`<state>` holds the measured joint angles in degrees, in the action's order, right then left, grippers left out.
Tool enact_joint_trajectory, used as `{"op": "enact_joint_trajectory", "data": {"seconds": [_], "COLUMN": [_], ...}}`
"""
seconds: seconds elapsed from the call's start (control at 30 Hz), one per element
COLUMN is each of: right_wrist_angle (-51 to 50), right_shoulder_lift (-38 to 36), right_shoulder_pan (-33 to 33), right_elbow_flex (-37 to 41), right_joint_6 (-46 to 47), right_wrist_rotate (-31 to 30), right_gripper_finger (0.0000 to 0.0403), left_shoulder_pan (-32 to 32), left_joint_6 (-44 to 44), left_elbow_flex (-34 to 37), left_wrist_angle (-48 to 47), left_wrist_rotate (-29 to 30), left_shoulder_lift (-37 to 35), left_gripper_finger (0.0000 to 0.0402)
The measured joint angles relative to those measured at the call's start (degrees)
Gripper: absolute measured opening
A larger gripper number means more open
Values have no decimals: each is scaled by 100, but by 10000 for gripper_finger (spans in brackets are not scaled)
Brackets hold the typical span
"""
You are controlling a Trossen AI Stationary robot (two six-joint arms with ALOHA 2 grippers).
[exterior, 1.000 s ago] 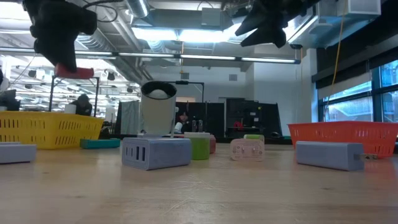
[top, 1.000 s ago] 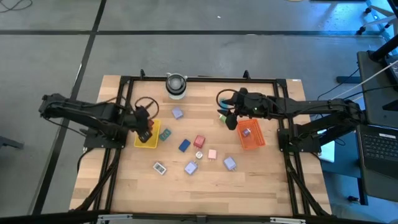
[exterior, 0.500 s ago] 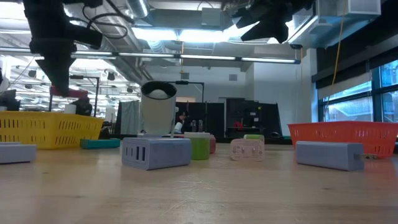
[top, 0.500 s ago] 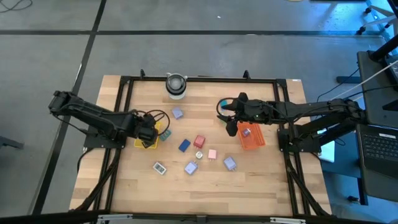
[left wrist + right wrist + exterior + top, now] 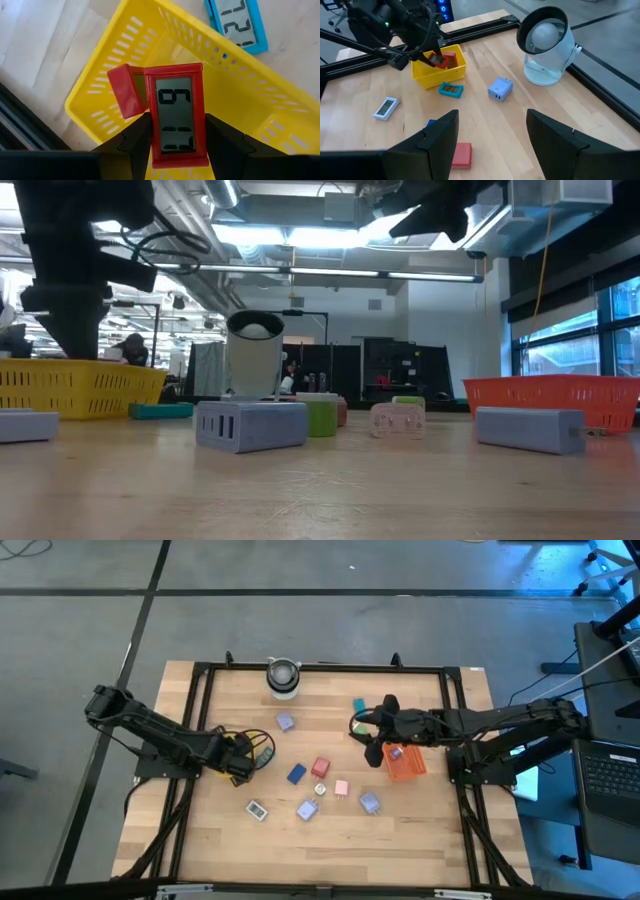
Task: Pick & Place Office items
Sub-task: Put the red digital clock into the yellow basket
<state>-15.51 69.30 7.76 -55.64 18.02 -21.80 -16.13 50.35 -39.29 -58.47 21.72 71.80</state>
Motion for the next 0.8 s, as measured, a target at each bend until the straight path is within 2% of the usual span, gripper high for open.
{"op": "enact_joint_trajectory", "data": {"seconds": [0.2, 0.57, 0.8], "right_wrist_angle": [0, 0, -2], "right_shoulder_lift": [0, 0, 0], "right_shoulder_pan": [38, 38, 38], "right_elbow_flex": [0, 0, 0], "right_joint_6": [35, 66, 63], "right_wrist_rotate": [-29, -27, 16], "right_gripper_finger": [233, 233, 233], "left_shoulder_pan": [-1, -1, -1], "left_joint_6": [-271, -659, -721], "left_elbow_flex": [138, 142, 142], "left_wrist_angle": [478, 493, 493], "left_wrist_rotate": [-89, -93, -90], "left_shoulder_lift": [1, 1, 1], "left_gripper_finger": [158, 160, 188]}}
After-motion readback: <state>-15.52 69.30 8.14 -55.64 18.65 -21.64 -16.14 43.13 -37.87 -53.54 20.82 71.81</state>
